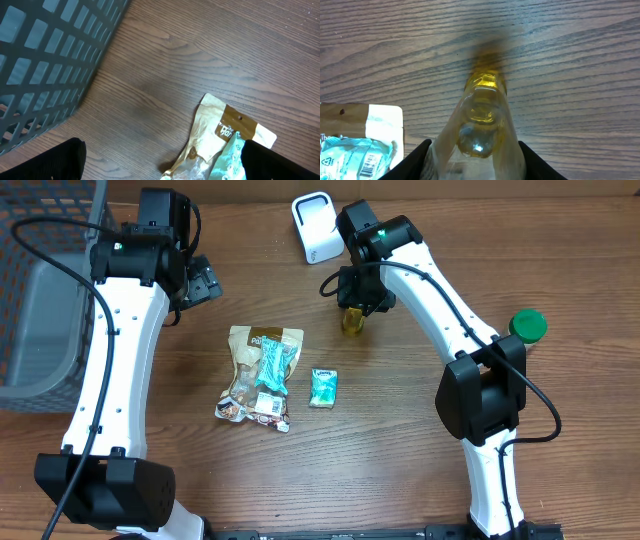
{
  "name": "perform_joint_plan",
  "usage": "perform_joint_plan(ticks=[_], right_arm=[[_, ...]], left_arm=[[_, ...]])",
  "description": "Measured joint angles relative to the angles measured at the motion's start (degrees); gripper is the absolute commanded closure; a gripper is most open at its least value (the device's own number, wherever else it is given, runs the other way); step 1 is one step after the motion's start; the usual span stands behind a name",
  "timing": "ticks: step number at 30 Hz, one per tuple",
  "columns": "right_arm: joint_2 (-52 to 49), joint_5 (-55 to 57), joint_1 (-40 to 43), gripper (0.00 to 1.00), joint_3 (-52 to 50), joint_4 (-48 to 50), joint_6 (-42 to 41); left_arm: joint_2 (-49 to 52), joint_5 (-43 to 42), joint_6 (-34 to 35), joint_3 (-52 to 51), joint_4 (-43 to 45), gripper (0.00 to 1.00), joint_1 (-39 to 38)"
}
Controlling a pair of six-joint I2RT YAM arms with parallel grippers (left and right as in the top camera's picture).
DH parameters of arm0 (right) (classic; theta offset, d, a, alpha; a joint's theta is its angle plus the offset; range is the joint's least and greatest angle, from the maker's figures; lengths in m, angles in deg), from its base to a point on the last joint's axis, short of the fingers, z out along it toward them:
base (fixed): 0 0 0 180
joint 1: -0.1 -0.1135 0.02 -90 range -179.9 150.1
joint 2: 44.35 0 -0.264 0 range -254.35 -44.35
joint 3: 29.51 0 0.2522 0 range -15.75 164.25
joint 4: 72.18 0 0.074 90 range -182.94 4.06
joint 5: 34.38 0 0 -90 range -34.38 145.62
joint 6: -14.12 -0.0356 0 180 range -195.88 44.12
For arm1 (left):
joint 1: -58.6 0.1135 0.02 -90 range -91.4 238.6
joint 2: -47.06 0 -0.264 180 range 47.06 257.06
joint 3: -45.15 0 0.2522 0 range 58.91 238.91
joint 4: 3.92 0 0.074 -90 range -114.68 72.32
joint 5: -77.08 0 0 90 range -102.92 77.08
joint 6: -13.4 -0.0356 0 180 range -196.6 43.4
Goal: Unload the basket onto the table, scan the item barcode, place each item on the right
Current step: 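Move the right gripper onto the yellow oil bottle and grasp it, then lift the oil bottle and turn it sideways with the right gripper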
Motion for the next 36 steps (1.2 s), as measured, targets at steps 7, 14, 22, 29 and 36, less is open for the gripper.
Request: perform_joint_plan(ticks=[7,14,22,29,36], right_arm=[[0.0,0.0,0.0,0.62,0.0,-0.4,0.2],[0.0,0.0,0.3,0.8,0.0,-0.7,0.2],[1.7,-6.7,4.7,0.83,0.0,-5.0,4.4],[12.4,-24.3,14.1,0.83,0.0,-13.7,16.0],[21.7,-39.9,19.7,0.83,0.0,-22.3,29.8]], left_arm=[[0.0,0.0,0.0,0.0,0.0,0.0,0.0],[0.0,0.0,0.0,0.0,0.0,0.0,0.0],[0.0,0.0,0.0,0.0,0.0,0.0,0.0],[0.0,0.0,0.0,0.0,0.0,0.0,0.0],[0.0,0.0,0.0,0.0,0.0,0.0,0.0]])
